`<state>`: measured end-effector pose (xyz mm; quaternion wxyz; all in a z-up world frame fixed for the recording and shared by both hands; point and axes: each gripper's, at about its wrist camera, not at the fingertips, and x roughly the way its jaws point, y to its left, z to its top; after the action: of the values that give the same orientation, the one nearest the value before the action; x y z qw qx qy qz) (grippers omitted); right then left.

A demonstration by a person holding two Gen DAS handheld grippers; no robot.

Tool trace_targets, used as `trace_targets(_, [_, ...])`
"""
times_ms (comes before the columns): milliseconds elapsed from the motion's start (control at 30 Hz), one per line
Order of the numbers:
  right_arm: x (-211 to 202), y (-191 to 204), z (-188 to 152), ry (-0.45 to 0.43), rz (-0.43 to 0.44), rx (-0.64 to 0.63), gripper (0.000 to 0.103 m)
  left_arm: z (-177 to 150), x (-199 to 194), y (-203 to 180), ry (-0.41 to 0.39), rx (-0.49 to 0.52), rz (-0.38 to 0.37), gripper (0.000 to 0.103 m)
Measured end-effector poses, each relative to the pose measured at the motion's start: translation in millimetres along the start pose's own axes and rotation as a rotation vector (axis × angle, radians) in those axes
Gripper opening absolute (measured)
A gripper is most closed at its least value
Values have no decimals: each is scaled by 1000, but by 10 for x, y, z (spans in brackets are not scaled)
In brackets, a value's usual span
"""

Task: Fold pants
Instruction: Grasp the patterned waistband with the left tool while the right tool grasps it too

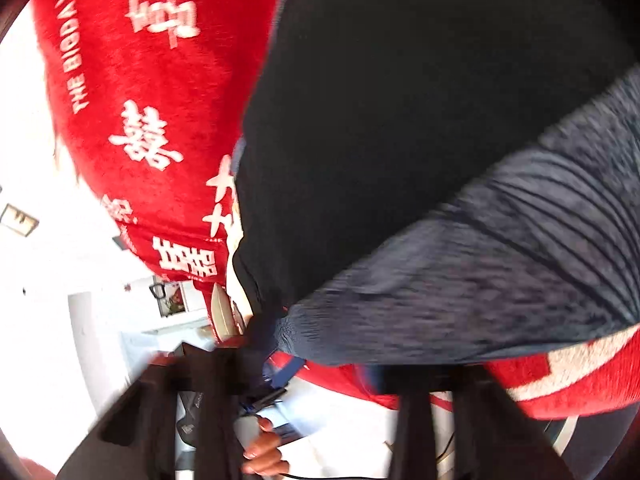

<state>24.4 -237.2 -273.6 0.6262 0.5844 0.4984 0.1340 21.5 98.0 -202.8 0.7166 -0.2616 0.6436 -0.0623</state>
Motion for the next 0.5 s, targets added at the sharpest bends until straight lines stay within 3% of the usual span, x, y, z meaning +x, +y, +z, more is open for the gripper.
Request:
trace_targets(33, [-53,30,-3,-5,29,17,10,-21,-17,29,1,-13,-11,103])
trace_targets(100, [-150,150,-32,-4,70,8,10,-28,-9,42,11,-47,-44,103])
trace_targets(233, [-252,414,-54,11,63,-45,10,55,-44,57,-27,-121,-76,102])
trace_targets(300, [-251,503,-49,26,28,-72,10,167,-94,99,-56,-160,-86,80])
trace_targets(367, [-245,510,-29,43,-15,-90,10,251,-91,134,-48,-180,-94,44])
trace_targets(433, [-221,522,-14,57,-63,-99,10,298,-129,140,-56,-158,-75,23])
trace_targets(500, [-240,568,21,66,-122,-124,10,331,-206,99,-55,-145,-46,18])
